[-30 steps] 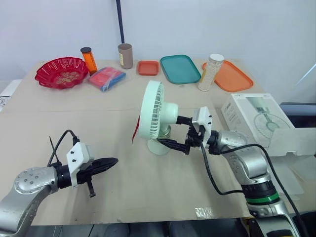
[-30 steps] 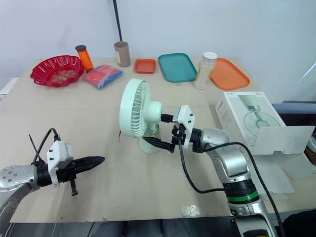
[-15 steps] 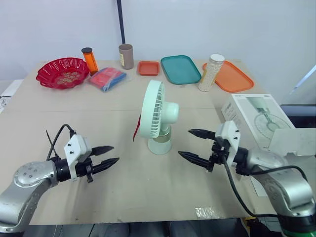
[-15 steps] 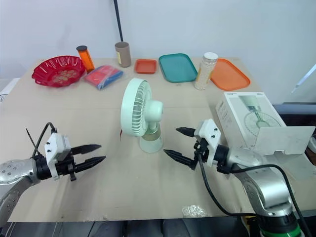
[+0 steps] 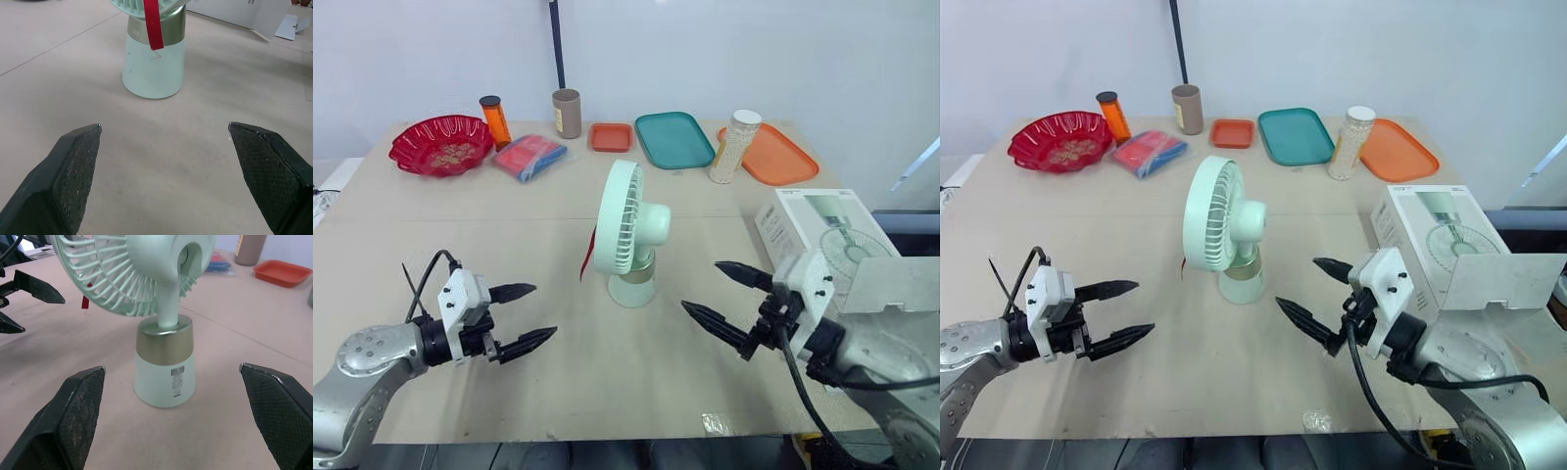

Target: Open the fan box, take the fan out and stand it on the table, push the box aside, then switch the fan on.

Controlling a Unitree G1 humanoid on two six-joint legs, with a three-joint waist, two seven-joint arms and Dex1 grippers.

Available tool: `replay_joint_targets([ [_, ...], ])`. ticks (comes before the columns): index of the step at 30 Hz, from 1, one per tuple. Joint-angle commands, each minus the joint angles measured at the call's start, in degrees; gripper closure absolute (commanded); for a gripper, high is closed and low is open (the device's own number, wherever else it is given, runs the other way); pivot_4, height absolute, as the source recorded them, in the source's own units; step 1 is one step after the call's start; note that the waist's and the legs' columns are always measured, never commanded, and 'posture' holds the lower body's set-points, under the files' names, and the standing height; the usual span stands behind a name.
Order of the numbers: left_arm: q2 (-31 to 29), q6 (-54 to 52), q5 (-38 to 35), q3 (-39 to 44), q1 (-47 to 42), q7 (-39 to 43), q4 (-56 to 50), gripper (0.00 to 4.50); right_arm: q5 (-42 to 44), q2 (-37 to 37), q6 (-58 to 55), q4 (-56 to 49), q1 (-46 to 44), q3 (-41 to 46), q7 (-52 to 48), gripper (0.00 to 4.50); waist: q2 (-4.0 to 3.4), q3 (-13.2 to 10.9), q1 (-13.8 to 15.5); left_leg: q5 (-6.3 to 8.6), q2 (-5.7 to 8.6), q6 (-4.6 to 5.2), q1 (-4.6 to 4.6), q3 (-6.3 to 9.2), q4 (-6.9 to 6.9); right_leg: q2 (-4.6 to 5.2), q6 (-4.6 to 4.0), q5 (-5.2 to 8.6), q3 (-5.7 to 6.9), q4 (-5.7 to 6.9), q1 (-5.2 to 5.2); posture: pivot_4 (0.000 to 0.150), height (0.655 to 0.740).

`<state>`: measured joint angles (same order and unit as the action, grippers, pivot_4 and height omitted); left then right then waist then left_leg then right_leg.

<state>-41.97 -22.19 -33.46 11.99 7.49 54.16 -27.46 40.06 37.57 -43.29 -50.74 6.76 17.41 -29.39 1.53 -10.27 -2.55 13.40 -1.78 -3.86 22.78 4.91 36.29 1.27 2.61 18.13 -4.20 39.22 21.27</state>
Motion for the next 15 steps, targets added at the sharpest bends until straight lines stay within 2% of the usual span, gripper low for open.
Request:
replay_joint_targets([
  [1, 0.31, 4.21, 3.06, 1.19, 1.32, -0.28, 1.29, 0.07, -3.88, 0.35, 3.86, -3.92, 3.79, 1.45, 1.04, 0.0, 0.0, 0.0, 0.0, 0.0, 0.0, 0.01, 0.0, 0.0, 0.0, 0.0, 0.0, 0.0, 0.0, -0.01, 0.0, 0.15, 0.74],
  [8, 1.21, 8.31, 4.6, 1.82, 5.76, 0.38, 0.6, 0.07, -11.8, -0.27, 11.1, -5.48, 13.43, 0.57, 0.24, 0.0, -0.02, 0.06, -0.01, 0.0, -0.01, 0.01, -0.06, -0.03, 0.0, -0.01, 0.0, 0.0, -0.04, 0.0, -0.03, 0.15, 0.74],
  [15, 1.38, 11.07, 5.35, 1.29, 6.15, 0.32, 1.08, 0.07, -16.76, -1.33, 18.69, -3.53, 22.0, 0.85, -3.18, 0.0, -0.01, 0.12, 0.02, 0.01, 0.0, 0.0, -0.15, -0.04, 0.0, 0.0, 0.03, 0.03, -0.05, -0.01, -0.15, 0.15, 0.74],
])
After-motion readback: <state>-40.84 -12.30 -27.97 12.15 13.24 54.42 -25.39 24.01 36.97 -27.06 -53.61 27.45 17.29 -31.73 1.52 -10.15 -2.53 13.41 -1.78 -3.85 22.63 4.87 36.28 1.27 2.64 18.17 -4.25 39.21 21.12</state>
